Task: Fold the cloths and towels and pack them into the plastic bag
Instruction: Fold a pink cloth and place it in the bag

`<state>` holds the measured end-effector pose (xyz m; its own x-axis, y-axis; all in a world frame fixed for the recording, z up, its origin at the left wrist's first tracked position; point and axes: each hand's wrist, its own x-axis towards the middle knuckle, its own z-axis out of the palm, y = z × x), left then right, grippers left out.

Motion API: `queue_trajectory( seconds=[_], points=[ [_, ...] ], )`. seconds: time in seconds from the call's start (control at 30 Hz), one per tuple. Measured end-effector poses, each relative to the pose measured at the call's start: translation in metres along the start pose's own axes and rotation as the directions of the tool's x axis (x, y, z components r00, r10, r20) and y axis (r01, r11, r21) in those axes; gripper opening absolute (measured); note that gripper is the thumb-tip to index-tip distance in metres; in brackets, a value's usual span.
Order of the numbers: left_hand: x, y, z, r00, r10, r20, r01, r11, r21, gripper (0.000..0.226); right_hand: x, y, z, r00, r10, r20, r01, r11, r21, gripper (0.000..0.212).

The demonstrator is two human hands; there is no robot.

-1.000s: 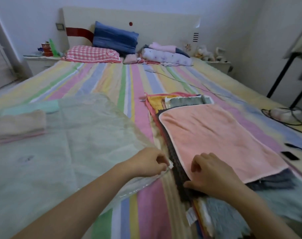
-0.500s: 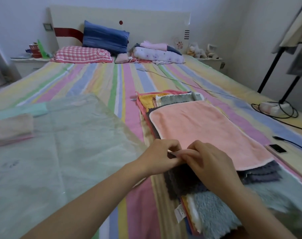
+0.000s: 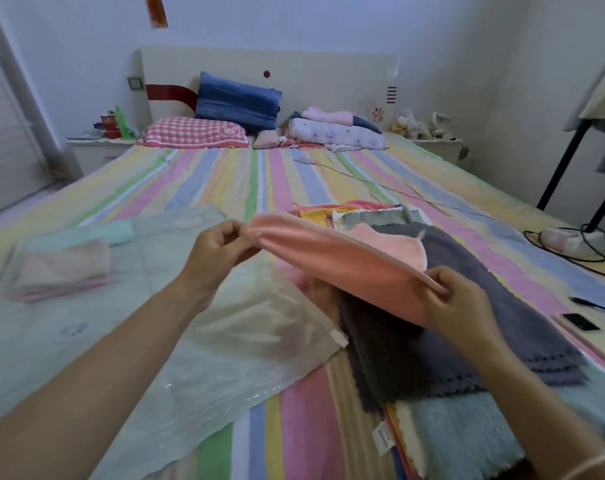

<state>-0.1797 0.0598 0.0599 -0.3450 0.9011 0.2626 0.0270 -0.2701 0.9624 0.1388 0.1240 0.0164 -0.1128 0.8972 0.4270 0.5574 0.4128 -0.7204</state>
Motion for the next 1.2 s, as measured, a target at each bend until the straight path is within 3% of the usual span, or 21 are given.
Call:
queue_trajectory(
  seconds=[0.1,0.17,0.23,0.3,0.4,0.47,0.53,0.63,0.77,0.83,0.93,1.03,1.2],
  points=[
    [-0.005,0.012,-0.044,1.000,0.010,-0.029,-0.009,0.999,0.033,0.011,-0.001,-0.049,0.014,0.999,-0.025,0.043,0.009,0.938,0.346,0.016],
    [-0.016,0.015,-0.075,0.999,-0.028,-0.031,0.030,0.997,0.068,0.017,-0.008,-0.080,0.018,0.990,-0.060,0.125,0.001,0.907,0.422,0.014],
    [-0.036,0.016,-0.103,0.993,-0.119,-0.001,0.118,0.985,0.129,0.056,-0.018,-0.101,0.018,0.948,-0.136,0.287,0.014,0.921,0.390,0.010],
    [-0.059,0.012,-0.126,0.962,-0.268,0.058,0.250,0.943,0.219,0.077,-0.027,-0.113,0.019,0.834,-0.173,0.524,-0.018,0.940,0.340,0.018],
    [-0.090,0.003,-0.145,0.828,-0.528,0.187,0.423,0.808,0.410,0.057,-0.040,-0.119,0.020,0.618,-0.067,0.783,-0.045,0.992,0.120,0.025],
    [-0.106,-0.003,-0.150,0.713,-0.648,0.269,0.423,0.703,0.572,0.043,-0.047,-0.115,0.024,0.548,0.022,0.836,-0.042,0.999,0.002,0.020],
    [-0.113,-0.007,-0.150,0.668,-0.687,0.285,0.402,0.656,0.638,0.031,-0.050,-0.107,0.031,0.523,0.079,0.849,-0.059,0.997,-0.056,0.017],
    [-0.107,-0.015,-0.146,0.771,-0.609,0.189,0.410,0.700,0.585,0.026,-0.047,-0.090,0.041,0.579,0.118,0.807,-0.079,0.993,-0.089,0.020],
    [-0.081,-0.031,-0.133,0.898,-0.439,-0.018,0.403,0.806,0.433,0.018,-0.032,-0.070,0.046,0.821,0.109,0.560,-0.040,0.990,-0.134,0.029],
    [-0.067,-0.042,-0.124,0.930,-0.361,-0.066,0.350,0.819,0.454,0.013,-0.023,-0.065,0.053,0.884,0.088,0.460,0.004,0.981,-0.194,0.034],
    [-0.047,-0.065,-0.115,0.939,-0.319,-0.128,0.332,0.748,0.574,0.010,-0.012,-0.052,0.072,0.901,0.104,0.421,0.059,0.932,-0.357,0.031],
    [-0.035,-0.078,-0.107,0.894,-0.433,-0.114,0.406,0.675,0.616,0.011,-0.004,-0.037,0.090,0.886,0.127,0.446,0.101,0.885,-0.454,0.021],
    [-0.027,-0.074,-0.102,0.821,-0.569,-0.052,0.495,0.663,0.562,0.010,0.007,-0.032,0.105,0.830,0.126,0.544,0.217,0.824,-0.523,0.024]
  ],
)
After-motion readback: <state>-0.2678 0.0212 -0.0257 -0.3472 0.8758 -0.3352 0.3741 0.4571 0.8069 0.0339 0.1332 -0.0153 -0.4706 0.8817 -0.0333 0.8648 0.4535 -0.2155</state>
